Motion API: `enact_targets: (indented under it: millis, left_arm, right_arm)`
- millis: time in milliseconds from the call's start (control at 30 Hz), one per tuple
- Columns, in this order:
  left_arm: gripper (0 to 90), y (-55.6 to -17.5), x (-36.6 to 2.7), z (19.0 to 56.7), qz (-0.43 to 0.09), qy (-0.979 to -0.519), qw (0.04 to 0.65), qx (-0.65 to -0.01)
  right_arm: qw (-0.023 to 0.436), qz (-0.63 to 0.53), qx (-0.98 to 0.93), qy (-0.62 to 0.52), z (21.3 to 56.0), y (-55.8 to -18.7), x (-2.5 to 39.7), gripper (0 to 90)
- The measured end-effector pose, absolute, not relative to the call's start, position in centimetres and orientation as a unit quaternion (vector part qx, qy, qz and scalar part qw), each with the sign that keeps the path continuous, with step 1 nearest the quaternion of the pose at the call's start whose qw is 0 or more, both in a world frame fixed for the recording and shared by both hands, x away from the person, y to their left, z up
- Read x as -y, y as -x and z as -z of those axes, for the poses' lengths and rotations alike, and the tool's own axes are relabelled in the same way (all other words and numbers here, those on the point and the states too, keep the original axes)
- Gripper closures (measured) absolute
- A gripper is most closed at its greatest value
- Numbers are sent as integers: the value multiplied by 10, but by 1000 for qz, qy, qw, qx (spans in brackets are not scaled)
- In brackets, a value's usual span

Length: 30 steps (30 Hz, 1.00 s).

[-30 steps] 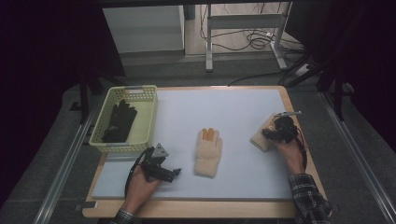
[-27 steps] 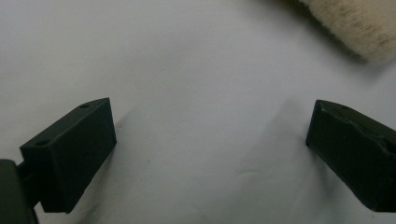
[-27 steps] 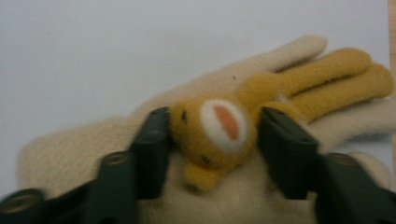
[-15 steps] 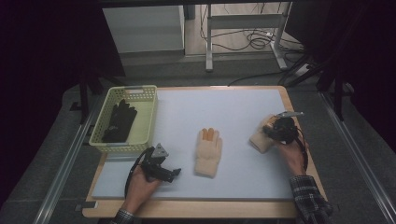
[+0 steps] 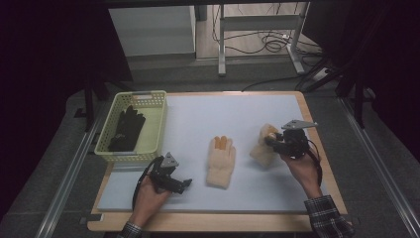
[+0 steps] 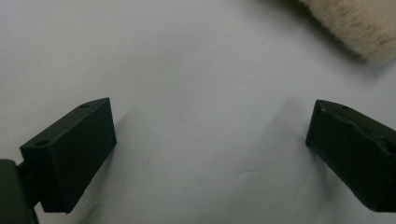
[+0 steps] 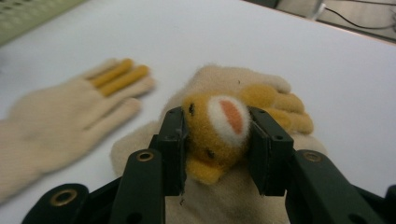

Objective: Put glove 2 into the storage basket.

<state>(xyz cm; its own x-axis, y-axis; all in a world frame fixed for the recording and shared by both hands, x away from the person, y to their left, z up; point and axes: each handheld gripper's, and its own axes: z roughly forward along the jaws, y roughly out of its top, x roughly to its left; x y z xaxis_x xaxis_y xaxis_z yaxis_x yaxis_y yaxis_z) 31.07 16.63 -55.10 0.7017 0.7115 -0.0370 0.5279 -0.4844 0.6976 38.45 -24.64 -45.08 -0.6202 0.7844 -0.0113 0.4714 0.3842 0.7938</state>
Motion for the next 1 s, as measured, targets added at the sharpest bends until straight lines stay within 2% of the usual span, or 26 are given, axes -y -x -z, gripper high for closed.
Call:
enact_targets:
  millis: [500,667,733,833,900,1000]
  left_arm:
    - [17,-311,-166,551,-129,-851,355,-365]
    - [17,-311,-166,551,-129,-851,356,-365]
    - [17,-311,-166,551,-130,-852,354,-363]
    - [17,-311,-166,551,-130,-850,357,-365]
    - [17,-311,-166,551,-129,-851,356,-365]
    - [17,-311,-166,551,-130,-850,356,-365]
  right_arm:
    - [133,-431,-846,-284,426,-356,164,595]
    - [113,-413,-865,-261,438,-360,129,587]
    - [107,-393,-876,-260,454,-367,114,576]
    - [86,-365,-887,-267,479,-374,100,513]
    - [77,-347,-897,-264,493,-374,94,424]
    - [82,-349,-897,-260,497,-371,93,375]
